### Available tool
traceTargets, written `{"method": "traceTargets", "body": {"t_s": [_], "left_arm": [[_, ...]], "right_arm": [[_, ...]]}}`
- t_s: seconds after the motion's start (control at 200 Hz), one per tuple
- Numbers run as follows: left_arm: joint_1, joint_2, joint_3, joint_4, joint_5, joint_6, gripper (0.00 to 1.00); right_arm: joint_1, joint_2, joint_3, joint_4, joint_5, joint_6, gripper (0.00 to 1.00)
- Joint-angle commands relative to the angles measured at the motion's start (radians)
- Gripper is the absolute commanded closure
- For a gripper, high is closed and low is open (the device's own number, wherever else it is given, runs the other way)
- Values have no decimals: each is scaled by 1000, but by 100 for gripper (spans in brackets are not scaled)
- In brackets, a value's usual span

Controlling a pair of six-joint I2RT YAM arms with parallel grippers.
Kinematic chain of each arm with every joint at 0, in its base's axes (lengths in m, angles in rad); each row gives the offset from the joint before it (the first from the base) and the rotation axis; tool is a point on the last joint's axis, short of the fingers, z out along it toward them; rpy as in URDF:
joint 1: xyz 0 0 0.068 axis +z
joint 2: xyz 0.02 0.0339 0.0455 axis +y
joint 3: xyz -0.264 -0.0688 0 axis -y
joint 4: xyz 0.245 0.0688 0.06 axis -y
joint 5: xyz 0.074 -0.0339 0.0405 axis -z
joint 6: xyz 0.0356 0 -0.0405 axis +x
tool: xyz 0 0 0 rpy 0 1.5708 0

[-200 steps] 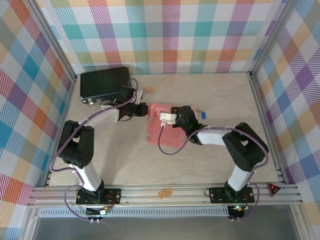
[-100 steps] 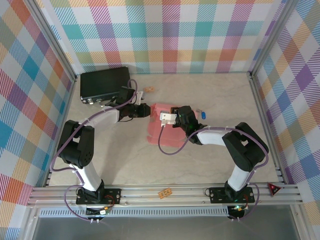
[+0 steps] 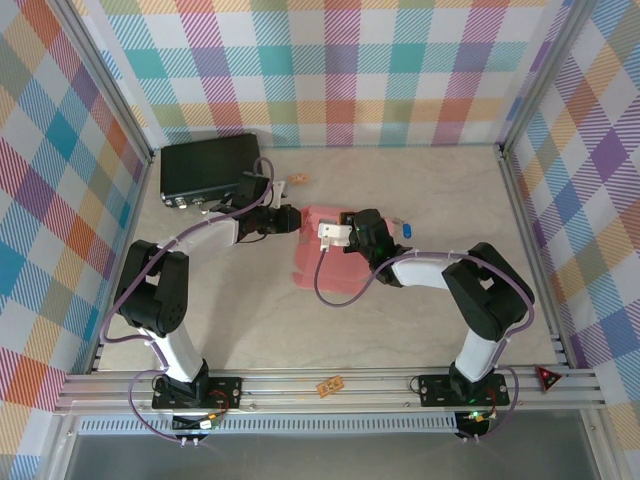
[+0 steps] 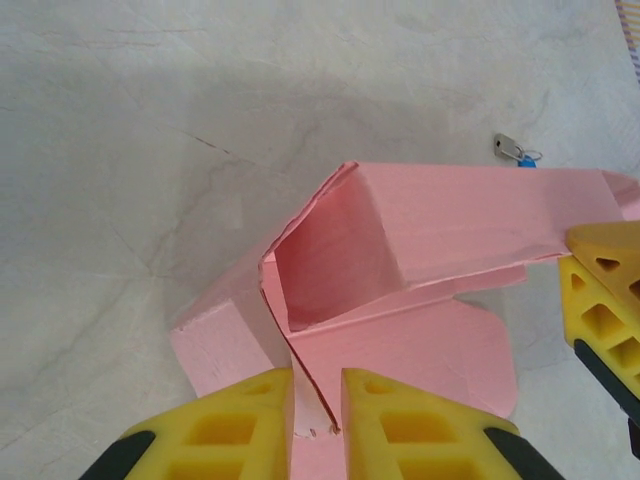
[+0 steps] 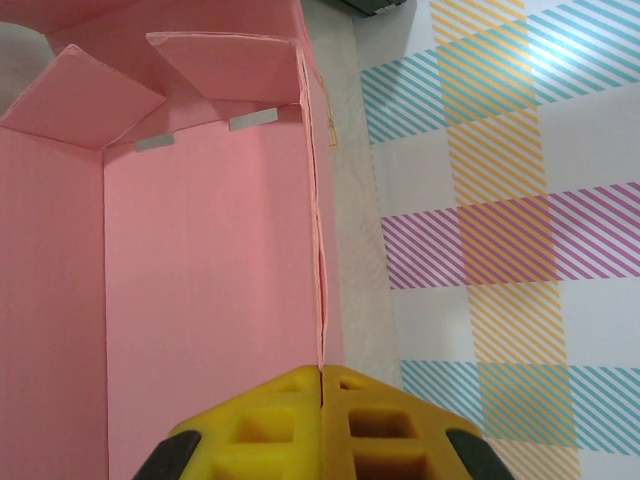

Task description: Fold the paper box

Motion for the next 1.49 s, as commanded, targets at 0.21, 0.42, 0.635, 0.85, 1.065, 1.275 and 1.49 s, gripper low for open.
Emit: {"method": "traceTargets", "body": {"t_s": [0.21, 0.42, 0.635, 0.85, 1.065, 1.275, 1.49], "left_arm": [[-7, 19, 18, 45, 51, -40, 76], [-4, -9, 0, 48, 46, -40, 69], [24, -116, -42, 57, -88, -42, 54], [62, -188, -75, 68, -258, -62, 43], [118, -73, 12, -16, -356, -97, 42], [121, 108, 171, -158, -332, -93, 45], [119, 219, 259, -230, -197, -83, 51]], "right_arm": [[9, 21, 33, 4, -1, -5, 100], [9, 18, 25, 1, -14, -10, 100], [10, 8, 38, -40, -70, 1, 100], [7, 22, 74, -72, -97, -5, 100], [1, 33, 103, -103, -123, -18, 100], [-4, 37, 121, -126, -136, -23, 100], [-5, 38, 124, -135, -137, -25, 100]]}}
